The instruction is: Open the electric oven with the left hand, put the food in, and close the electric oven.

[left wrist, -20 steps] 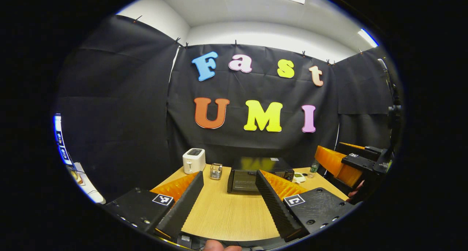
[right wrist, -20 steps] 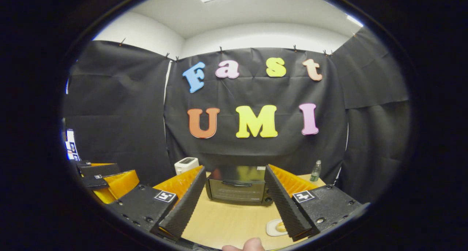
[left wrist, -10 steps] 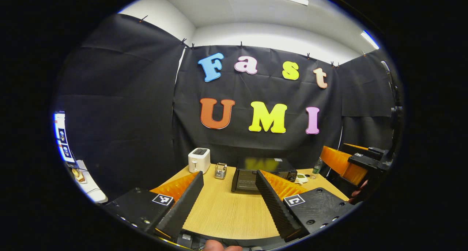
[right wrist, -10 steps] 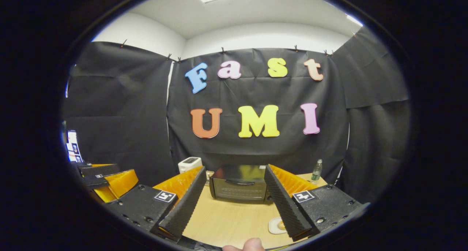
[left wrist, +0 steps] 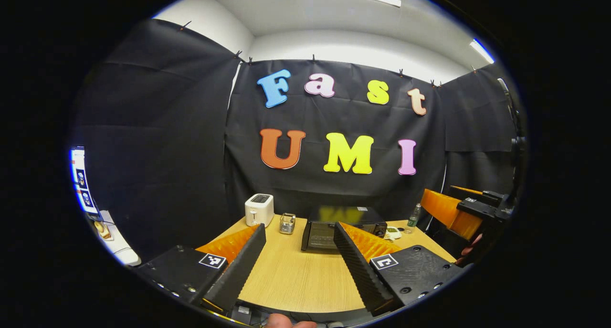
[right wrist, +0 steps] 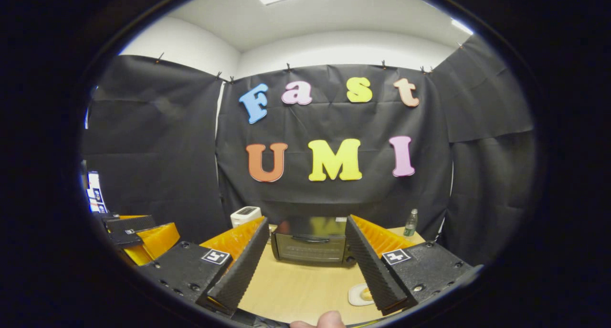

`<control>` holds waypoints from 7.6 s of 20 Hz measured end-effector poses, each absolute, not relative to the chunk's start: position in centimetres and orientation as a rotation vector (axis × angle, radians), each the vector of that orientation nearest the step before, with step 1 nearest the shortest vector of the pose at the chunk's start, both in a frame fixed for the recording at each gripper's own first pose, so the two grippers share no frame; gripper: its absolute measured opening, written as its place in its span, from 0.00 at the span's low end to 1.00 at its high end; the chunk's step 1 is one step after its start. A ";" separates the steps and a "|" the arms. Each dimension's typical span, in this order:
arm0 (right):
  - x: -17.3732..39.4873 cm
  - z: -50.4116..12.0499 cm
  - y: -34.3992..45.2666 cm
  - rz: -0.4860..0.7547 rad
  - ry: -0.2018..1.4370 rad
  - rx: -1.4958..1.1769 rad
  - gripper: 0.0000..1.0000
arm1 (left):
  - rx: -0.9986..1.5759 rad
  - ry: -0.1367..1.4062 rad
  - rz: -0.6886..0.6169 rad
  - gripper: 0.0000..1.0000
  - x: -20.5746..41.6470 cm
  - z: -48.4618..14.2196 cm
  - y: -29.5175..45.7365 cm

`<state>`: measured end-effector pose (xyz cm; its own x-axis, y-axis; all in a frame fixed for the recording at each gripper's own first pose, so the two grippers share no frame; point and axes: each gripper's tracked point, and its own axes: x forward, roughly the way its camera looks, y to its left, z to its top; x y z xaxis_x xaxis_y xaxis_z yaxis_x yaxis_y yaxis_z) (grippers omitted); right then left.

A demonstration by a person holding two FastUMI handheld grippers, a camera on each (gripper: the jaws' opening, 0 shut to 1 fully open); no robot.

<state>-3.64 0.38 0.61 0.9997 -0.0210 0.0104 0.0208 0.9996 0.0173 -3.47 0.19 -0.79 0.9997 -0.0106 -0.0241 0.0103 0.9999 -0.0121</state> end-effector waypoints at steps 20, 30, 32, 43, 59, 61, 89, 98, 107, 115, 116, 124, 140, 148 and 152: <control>0.8 -1.2 -10.5 -0.174 0.016 0.069 1.00 | 0.020 0.099 -0.057 0.94 4.5 -3.6 -5.9; 1.7 -2.5 -20.9 -0.328 0.046 0.071 1.00 | 0.030 0.199 -0.163 0.94 13.7 -8.0 -13.4; 1.7 -2.9 -22.9 -0.365 0.060 0.079 1.00 | 0.037 0.208 -0.174 0.94 16.0 -8.4 -14.4; 2.8 -4.8 -28.6 -0.457 0.131 0.065 1.00 | 0.091 0.239 -0.191 0.94 27.3 -12.9 -16.8; 4.5 -7.3 -28.4 -0.430 0.205 0.077 1.00 | 0.113 0.354 -0.153 0.98 32.8 -20.6 -16.0; 4.3 -7.3 -28.2 -0.428 0.202 0.078 1.00 | 0.126 0.349 -0.140 0.98 32.3 -20.3 -15.7; -1.3 -9.8 -27.0 -0.424 0.260 0.100 1.00 | 0.090 0.837 -0.110 0.96 18.3 -36.4 -13.0; -2.0 -11.0 -26.5 -0.391 0.295 0.102 1.00 | 0.110 0.757 -0.119 0.96 18.9 -35.1 -13.2; -0.8 -15.7 -24.9 -0.281 0.383 0.091 1.00 | 0.036 0.581 -0.096 0.94 17.2 -28.1 -12.0; 1.0 -28.1 -21.7 -0.131 0.577 0.094 1.00 | 0.014 0.394 -0.044 0.94 12.4 -16.4 -10.6; 1.2 -29.6 -21.4 -0.122 0.599 0.093 1.00 | 0.014 0.368 -0.038 0.94 12.1 -15.1 -10.6; 2.7 -38.4 -20.6 -0.075 0.739 0.076 1.00 | 0.004 0.280 -0.005 0.94 9.5 -8.0 -10.4; 5.3 -42.4 -21.7 0.002 0.851 0.023 0.80 | 0.000 0.275 0.108 0.94 10.2 -7.0 -10.2; 6.1 -37.6 -21.2 -0.087 0.792 0.093 0.64 | 0.023 0.224 0.054 0.93 9.9 -5.8 -7.0; 5.5 -34.7 -19.2 -0.144 0.746 0.143 0.63 | 0.061 0.183 -0.001 0.94 10.0 -4.9 -4.4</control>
<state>5.50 -19.25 -34.69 0.7257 -0.0795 -0.6834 0.1806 0.9805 0.0778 10.01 -4.39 -4.93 0.9832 0.0044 -0.1823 0.0068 0.9981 0.0607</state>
